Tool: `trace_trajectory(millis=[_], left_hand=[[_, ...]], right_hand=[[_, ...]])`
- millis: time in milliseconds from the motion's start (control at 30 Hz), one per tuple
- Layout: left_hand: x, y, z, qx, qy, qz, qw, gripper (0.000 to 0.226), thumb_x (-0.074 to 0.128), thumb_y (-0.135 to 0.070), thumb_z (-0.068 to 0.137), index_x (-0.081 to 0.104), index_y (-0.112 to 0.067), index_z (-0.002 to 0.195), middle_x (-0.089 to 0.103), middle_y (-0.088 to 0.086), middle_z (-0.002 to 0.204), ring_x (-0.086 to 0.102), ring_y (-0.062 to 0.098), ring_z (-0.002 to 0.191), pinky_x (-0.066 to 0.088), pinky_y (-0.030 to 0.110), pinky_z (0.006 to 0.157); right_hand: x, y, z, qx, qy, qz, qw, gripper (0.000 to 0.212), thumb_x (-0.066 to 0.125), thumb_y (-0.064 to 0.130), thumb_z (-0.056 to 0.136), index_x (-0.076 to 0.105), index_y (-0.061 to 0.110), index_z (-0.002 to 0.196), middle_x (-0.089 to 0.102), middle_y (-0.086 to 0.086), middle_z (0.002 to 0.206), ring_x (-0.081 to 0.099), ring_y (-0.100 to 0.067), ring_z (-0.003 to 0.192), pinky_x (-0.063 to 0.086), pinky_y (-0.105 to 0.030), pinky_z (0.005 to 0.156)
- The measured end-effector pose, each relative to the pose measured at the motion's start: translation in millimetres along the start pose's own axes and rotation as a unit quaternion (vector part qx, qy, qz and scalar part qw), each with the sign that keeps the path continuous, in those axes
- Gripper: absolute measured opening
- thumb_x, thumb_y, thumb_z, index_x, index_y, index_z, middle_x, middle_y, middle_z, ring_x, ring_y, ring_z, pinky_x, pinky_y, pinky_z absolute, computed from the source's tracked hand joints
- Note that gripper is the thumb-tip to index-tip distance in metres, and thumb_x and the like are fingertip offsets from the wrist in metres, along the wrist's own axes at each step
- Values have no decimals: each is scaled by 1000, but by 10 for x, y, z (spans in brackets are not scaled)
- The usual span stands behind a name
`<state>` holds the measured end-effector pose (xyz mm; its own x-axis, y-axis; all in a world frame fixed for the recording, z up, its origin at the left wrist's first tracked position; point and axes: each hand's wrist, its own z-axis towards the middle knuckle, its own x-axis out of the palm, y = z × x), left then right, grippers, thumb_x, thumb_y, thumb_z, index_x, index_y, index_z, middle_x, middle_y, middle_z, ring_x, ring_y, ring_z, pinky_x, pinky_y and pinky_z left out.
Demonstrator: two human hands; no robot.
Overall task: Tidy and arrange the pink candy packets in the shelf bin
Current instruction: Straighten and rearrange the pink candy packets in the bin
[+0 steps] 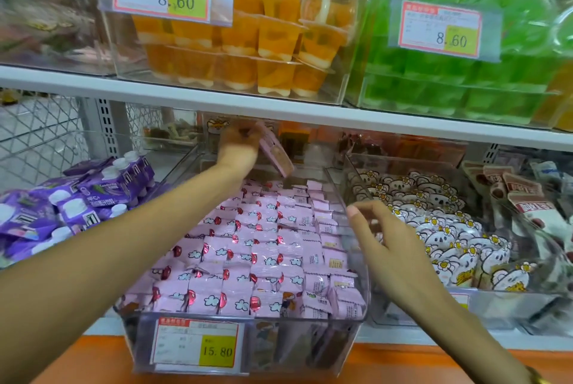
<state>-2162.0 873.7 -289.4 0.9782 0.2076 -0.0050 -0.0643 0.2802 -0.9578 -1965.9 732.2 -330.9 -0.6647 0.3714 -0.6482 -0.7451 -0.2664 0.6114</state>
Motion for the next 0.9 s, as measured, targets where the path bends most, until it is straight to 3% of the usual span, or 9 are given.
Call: trace_trajectory(millis=[67, 200, 267, 367, 467, 567, 667, 800, 900], left_hand=[[-147, -94, -170, -70, -6, -102, 992, 12, 48, -12, 97, 58, -8, 103, 66, 12, 102, 65, 19, 93, 57, 25, 76], [-328, -235, -498, -233, 75, -242, 939, 15, 51, -6, 94, 56, -3, 107, 67, 16, 96, 67, 20, 85, 59, 23, 61], [-354, -280, -620, -296, 118, -254, 913, 14, 54, -7, 92, 62, -3, 103, 68, 15, 87, 69, 21, 75, 58, 25, 56], [-407, -264, -704, -330, 163, -253, 895, 16, 58, -16, 91, 64, -2, 96, 70, 15, 80, 71, 21, 64, 58, 25, 51], [-463, -202, -699, -271, 213, -176, 922, 33, 54, -39, 92, 67, -10, 102, 74, 12, 89, 73, 19, 81, 58, 28, 58], [-447, -162, -687, -176, 260, -79, 946, 42, 47, -54, 90, 69, -22, 106, 74, 3, 100, 70, 11, 95, 57, 25, 66], [-436, -139, -678, -120, 292, -43, 948, 47, 49, -61, 80, 69, -24, 101, 74, -3, 99, 69, 7, 93, 55, 19, 65], [-381, -64, -631, -56, 297, 2, 953, 41, 43, -58, 88, 68, -28, 103, 71, -8, 109, 69, 6, 94, 55, 18, 74], [-269, 41, -422, -2, 266, 165, 950, 46, 26, -58, 95, 66, -36, 97, 72, -13, 90, 65, 10, 88, 45, 22, 73]], right_hand=[[7, 69, 81, -49, -55, -25, 997, 18, 52, 45, 88, 53, 32, 100, 60, 16, 91, 56, -2, 87, 43, -19, 68], [82, 328, 238, -149, -39, -64, 986, 56, 72, 32, 80, 45, 23, 128, 50, 6, 119, 41, -3, 108, 34, -9, 84], [120, 427, 256, -174, -21, -71, 982, 61, 74, 30, 79, 43, 26, 131, 49, 7, 125, 43, -7, 114, 37, -18, 90], [117, 430, 232, -146, -17, 36, 989, 37, 74, 21, 79, 58, 24, 113, 66, 8, 105, 63, -11, 91, 49, -25, 75], [37, 435, 232, 10, 64, 275, 959, 24, 73, 41, 74, 71, 20, 86, 73, -3, 76, 61, -10, 56, 47, -20, 52], [-18, 423, 263, 104, 104, 344, 928, 35, 67, 51, 72, 71, 17, 64, 70, -13, 69, 54, -12, 50, 43, -18, 45], [-15, 402, 310, 133, 99, 378, 911, 32, 69, 47, 72, 72, 15, 75, 70, -8, 71, 55, -10, 50, 44, -17, 44], [-30, 332, 436, 159, 87, 506, 843, 33, 71, 23, 76, 66, 4, 102, 72, -10, 86, 68, -14, 70, 54, -14, 57], [43, 227, 608, 174, 26, 462, 869, 26, 68, 12, 83, 64, 2, 107, 73, -12, 98, 71, -20, 86, 57, -20, 70]])
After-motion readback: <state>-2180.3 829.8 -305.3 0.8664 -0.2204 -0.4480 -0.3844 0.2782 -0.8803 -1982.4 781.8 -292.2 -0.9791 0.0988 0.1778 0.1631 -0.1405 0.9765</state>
